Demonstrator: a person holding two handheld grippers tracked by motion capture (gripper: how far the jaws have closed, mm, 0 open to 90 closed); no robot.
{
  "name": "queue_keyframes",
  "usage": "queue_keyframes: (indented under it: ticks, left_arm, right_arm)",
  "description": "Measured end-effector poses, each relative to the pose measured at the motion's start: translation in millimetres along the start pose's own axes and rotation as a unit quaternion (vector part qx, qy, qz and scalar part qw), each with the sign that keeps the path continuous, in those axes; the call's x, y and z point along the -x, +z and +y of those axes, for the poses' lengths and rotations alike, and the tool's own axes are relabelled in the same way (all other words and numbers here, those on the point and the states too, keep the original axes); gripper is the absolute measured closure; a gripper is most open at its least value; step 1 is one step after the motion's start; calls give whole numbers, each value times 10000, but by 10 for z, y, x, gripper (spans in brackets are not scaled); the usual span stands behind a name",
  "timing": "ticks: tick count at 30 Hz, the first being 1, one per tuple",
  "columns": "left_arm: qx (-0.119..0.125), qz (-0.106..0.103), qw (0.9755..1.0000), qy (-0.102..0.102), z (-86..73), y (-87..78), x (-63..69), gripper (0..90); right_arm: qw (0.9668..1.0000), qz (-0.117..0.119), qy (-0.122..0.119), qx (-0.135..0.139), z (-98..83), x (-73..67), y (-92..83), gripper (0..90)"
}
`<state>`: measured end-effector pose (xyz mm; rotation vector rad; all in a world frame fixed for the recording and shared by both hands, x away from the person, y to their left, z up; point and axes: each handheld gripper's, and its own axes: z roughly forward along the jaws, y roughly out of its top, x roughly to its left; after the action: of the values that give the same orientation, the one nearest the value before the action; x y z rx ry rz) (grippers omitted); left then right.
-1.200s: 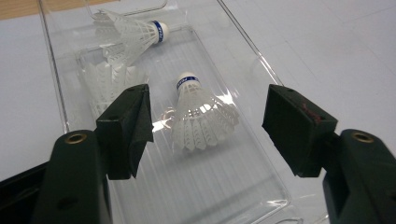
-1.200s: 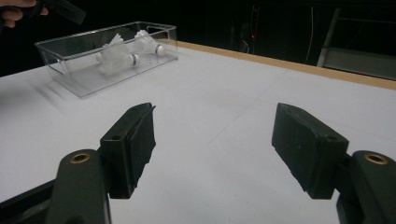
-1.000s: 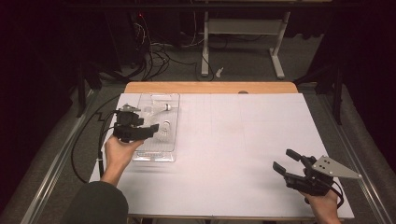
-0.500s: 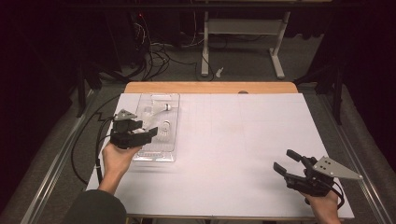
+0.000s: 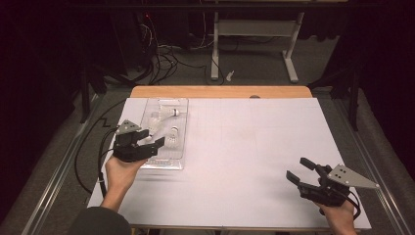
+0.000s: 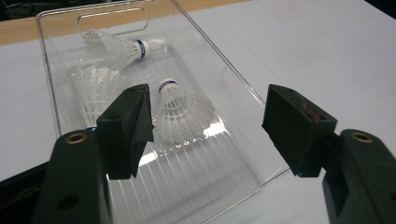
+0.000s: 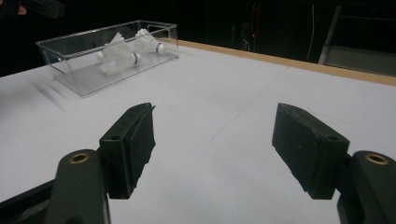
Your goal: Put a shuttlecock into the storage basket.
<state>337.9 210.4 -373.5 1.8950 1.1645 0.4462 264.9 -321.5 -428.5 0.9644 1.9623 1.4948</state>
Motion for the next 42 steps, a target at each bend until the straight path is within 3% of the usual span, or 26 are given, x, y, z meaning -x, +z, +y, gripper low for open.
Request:
queue_keyframes:
  ticks: [42]
  left_arm:
    - [336,-64,9994,19,-245,-171,77,333]
  right_arm:
    - [10000,-1,-12,-33,-2,-9,4,301]
